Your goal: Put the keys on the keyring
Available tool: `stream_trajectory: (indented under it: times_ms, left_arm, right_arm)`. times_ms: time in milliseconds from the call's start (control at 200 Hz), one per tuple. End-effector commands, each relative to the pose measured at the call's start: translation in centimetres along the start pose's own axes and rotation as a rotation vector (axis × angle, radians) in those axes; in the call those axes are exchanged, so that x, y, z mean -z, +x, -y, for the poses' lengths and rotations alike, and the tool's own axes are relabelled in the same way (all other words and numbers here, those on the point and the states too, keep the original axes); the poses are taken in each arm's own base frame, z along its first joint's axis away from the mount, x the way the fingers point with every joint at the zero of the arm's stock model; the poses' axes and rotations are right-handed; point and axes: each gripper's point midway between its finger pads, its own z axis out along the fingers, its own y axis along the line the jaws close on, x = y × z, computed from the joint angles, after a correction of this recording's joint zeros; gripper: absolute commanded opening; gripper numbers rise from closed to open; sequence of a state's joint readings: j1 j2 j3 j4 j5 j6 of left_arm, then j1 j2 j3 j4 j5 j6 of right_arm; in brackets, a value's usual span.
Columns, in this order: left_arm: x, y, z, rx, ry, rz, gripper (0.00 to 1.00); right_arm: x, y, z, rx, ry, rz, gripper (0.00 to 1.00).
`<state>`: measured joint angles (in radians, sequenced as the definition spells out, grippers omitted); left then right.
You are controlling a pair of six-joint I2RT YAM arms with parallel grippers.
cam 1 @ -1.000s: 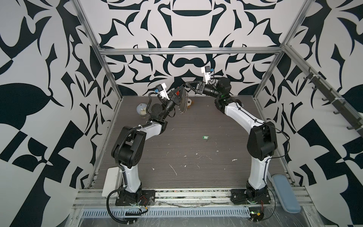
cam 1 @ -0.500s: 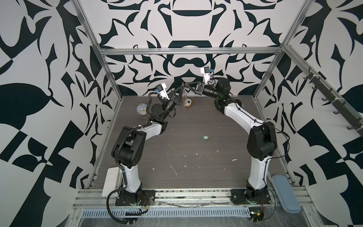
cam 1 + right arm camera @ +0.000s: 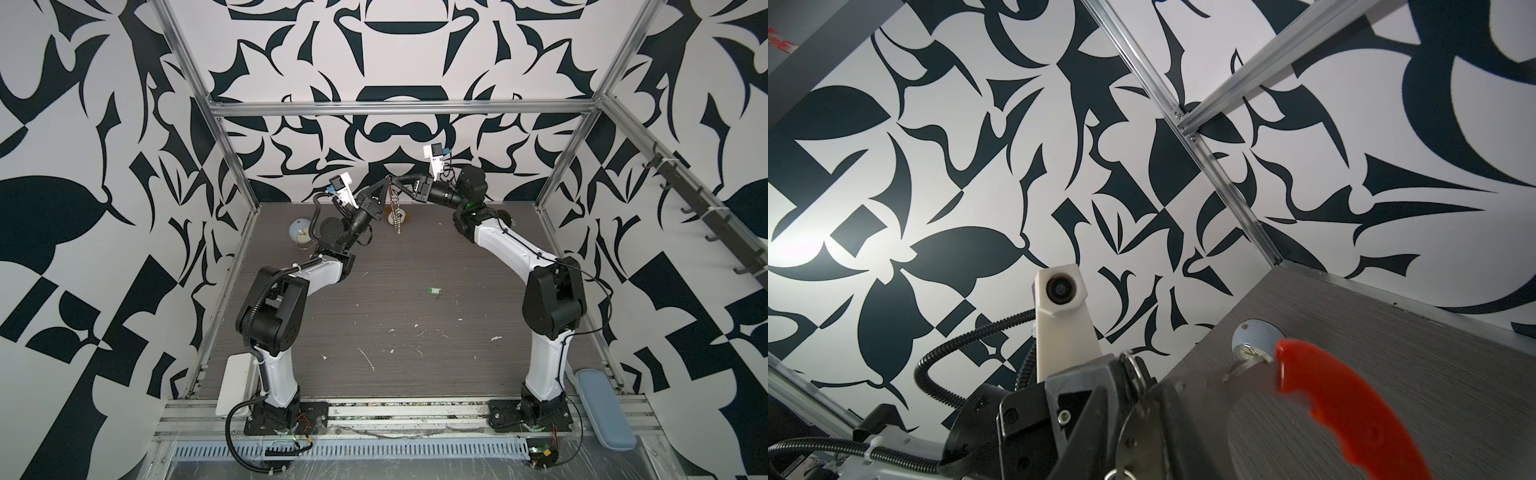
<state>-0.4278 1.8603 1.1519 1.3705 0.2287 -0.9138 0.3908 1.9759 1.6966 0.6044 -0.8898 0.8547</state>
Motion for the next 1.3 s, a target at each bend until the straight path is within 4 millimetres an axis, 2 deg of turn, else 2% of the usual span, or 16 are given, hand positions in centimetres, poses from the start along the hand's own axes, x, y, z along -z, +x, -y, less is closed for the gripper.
stream_trajectory:
  times_ms: [0, 65, 95, 125, 415, 640, 665, 735, 830, 995, 1150, 1295]
  left_arm:
    - [-0.8, -1.9, 2.4, -0.015, 0.088, 0.061, 0.0]
    - [-0.9, -1.8, 2.3, -0.009, 0.089, 0.056, 0.0]
    - [-0.9, -1.7, 2.2, -0.006, 0.088, 0.055, 0.0]
    - [-0.9, -1.6, 2.1, -0.001, 0.087, 0.054, 0.0]
    - [-1.0, -1.4, 2.1, 0.01, 0.095, 0.041, 0.0]
    - [-0.4, -0.2, 1.5, -0.02, 0.084, 0.006, 0.0]
    - [-0.2, 0.1, 1.3, -0.032, 0.081, -0.003, 0.01]
    - [0.3, 0.6, 1.1, -0.067, 0.084, -0.03, 0.11]
    - [1.3, 1.0, 0.1, -0.101, 0.071, -0.065, 0.16]
    - [3.7, 1.0, -2.1, -0.149, 0.058, -0.146, 0.29]
    - [5.8, 0.8, -2.8, -0.179, 0.122, -0.27, 0.3]
    - [6.8, 1.1, -2.8, -0.198, 0.185, -0.369, 0.3]
  right_arm:
    - [-0.2, -1.2, -2.6, 0.066, -0.063, 0.021, 0.21]
    - [-0.3, -1.2, -2.7, 0.066, -0.066, 0.022, 0.17]
    - [-0.3, -1.3, -2.8, 0.068, -0.068, 0.023, 0.1]
    - [-0.4, -1.3, -2.8, 0.068, -0.069, 0.023, 0.07]
    - [-0.5, -1.5, -3.5, 0.08, -0.085, 0.021, 0.02]
    - [-0.3, -1.3, -3.7, 0.121, -0.043, -0.006, 0.0]
    - [-0.2, -1.2, -3.5, 0.129, -0.025, -0.016, 0.0]
    - [0.1, -0.8, -3.0, 0.173, 0.041, -0.051, 0.0]
    - [0.6, -0.1, -2.3, 0.242, 0.15, -0.113, 0.0]
    - [1.3, 1.7, -1.3, 0.412, 0.308, -0.259, 0.0]
    - [1.7, 3.2, -0.7, 0.564, 0.403, -0.38, 0.0]
    - [1.4, 3.9, -1.1, 0.604, 0.389, -0.41, 0.0]
